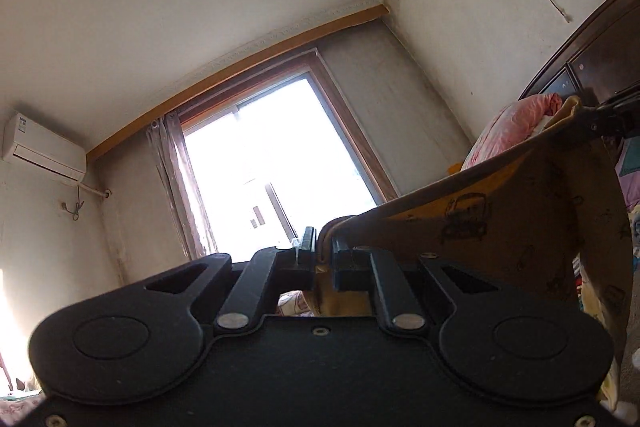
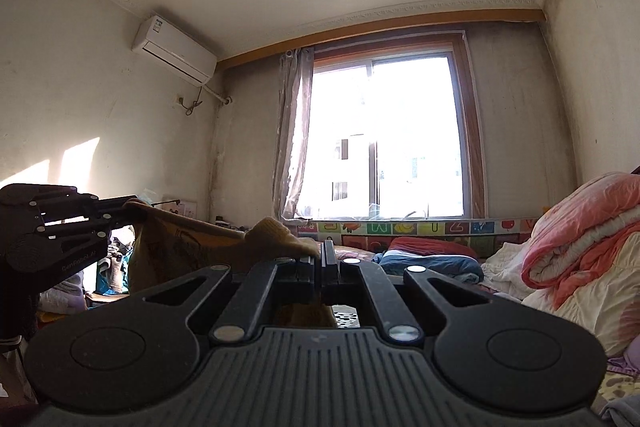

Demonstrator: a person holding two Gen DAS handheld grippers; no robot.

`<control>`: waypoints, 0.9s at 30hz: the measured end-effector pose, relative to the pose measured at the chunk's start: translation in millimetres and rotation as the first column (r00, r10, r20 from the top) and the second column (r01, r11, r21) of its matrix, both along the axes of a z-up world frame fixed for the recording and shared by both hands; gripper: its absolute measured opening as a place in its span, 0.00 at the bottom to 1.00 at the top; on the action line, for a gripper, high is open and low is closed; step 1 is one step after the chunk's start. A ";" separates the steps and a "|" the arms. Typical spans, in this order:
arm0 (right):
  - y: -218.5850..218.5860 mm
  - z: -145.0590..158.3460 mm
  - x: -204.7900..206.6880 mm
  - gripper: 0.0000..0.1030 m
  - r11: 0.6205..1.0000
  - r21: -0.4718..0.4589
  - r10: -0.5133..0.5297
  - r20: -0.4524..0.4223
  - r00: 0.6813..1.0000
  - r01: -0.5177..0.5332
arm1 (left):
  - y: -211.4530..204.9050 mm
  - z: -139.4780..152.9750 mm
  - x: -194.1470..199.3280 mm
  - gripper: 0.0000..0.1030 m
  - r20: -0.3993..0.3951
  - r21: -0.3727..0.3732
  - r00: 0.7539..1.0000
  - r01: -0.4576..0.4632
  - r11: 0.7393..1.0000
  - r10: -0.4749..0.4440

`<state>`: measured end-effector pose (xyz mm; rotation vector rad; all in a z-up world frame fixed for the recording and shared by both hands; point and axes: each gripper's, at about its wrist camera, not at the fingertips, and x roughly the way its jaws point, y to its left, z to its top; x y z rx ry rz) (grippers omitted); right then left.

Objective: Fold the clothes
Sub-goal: 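Lift the yellow garment with both grippers and shake it open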

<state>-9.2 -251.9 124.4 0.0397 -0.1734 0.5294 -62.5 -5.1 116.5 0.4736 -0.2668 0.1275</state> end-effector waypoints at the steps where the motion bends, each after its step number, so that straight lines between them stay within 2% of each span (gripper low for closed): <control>1: -1.8 4.9 -6.3 0.04 1.000 -0.002 0.002 0.011 1.000 -0.002 | -1.3 2.0 -5.6 0.06 0.003 0.000 1.000 0.006 1.000 -0.006; 7: -17.3 21.1 -39.3 0.04 1.000 0.007 0.014 0.028 0.999 -0.015 | -7.8 -6.2 -21.1 0.06 -0.041 0.005 0.999 0.031 1.000 -0.030; 11: -19.6 14.2 -40.9 0.04 1.000 -0.019 0.004 -0.014 1.000 -0.004 | -11.5 -19.0 -13.2 0.06 -0.097 0.015 0.995 0.033 0.999 -0.031; 18: -11.0 -20.5 12.0 0.04 0.999 -0.053 -0.012 -0.163 0.987 0.004 | -9.4 -49.6 42.9 0.06 -0.228 0.017 0.974 0.025 1.000 -0.020; 27: 7.2 -70.3 115.5 0.04 0.995 -0.101 -0.022 -0.344 0.939 -0.013 | -1.6 -86.8 149.6 0.06 -0.352 0.085 0.935 -0.002 0.996 0.032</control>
